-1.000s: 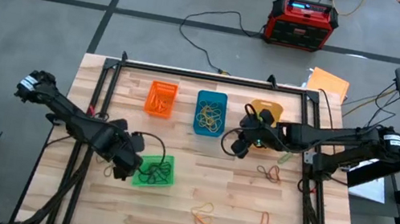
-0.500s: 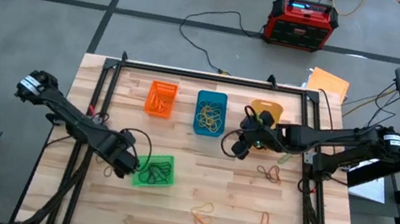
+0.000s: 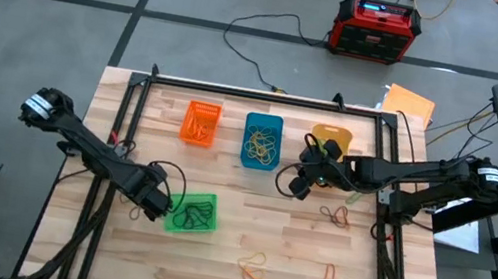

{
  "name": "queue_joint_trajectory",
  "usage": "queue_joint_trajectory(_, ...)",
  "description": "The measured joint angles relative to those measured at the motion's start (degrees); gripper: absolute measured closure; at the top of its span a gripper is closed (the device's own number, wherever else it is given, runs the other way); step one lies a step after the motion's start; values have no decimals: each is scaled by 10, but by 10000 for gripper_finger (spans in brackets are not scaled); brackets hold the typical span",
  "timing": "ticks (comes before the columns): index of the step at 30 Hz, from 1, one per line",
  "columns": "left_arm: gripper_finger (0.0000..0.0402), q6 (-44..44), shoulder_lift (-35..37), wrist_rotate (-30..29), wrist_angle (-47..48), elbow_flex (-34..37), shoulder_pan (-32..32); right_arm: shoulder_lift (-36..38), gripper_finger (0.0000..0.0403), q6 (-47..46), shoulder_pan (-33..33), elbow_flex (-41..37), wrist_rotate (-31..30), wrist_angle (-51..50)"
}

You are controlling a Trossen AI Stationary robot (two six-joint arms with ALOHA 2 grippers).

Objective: Sort rubber bands into baskets
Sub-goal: Put the green rubberband into the yellow bin

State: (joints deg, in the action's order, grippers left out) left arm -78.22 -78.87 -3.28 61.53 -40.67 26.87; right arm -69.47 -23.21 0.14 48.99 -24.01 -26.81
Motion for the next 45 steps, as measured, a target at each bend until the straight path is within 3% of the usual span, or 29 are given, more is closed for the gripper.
queue_joint_trajectory(12,276,-20,-1,-2,-57,63,0,0,296,6,0,0,0,6)
queue_joint_trajectory(16,309,-18,-1,-3,-62,68,0,0,298,7,0,0,0,7)
queue_joint_trajectory(21,385,-7,-1,-6,-62,66,0,0,305,7,0,0,0,8)
queue_joint_trajectory(27,399,-4,-1,-8,-60,64,0,0,307,7,0,0,0,8)
queue_joint_trajectory(34,401,47,0,-56,-4,-11,2,0,304,7,0,0,0,8)
queue_joint_trajectory(45,402,51,0,-189,197,-169,13,0,309,7,0,0,0,10)
